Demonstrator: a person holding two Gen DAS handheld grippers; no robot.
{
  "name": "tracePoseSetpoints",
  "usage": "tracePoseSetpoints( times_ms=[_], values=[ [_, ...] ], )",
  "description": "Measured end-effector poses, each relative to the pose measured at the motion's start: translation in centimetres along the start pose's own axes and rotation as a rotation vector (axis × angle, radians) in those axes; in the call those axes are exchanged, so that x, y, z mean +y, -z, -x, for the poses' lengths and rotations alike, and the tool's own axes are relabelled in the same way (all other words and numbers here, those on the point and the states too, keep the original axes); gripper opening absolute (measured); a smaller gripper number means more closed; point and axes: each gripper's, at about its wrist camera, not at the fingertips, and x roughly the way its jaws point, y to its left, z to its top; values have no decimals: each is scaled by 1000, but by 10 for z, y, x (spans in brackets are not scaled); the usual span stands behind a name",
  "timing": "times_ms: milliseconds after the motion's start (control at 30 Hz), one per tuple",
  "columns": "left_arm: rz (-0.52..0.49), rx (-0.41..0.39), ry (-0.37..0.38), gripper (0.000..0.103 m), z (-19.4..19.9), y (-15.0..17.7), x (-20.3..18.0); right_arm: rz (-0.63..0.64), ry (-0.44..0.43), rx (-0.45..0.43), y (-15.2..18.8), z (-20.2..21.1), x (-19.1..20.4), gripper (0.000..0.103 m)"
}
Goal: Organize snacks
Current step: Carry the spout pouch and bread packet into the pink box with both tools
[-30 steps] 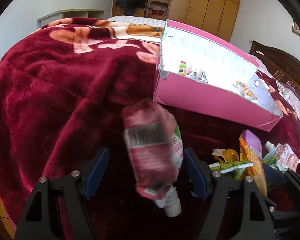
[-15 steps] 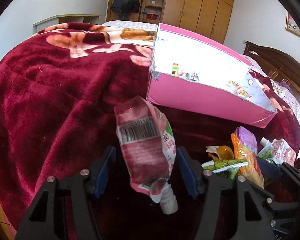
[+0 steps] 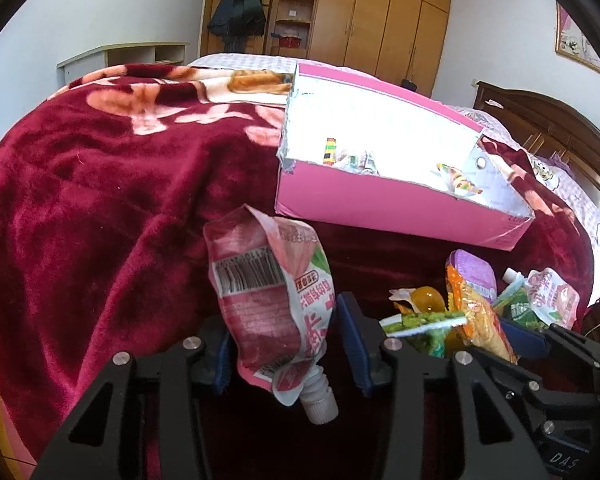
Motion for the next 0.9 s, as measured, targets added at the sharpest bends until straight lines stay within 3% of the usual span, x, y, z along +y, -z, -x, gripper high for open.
tracePoseSetpoints(
  times_ms=[900],
  values=[
    [-24, -121, 63, 47, 55, -32, -18, -63, -54, -69, -16, 52, -1, 47]
  ],
)
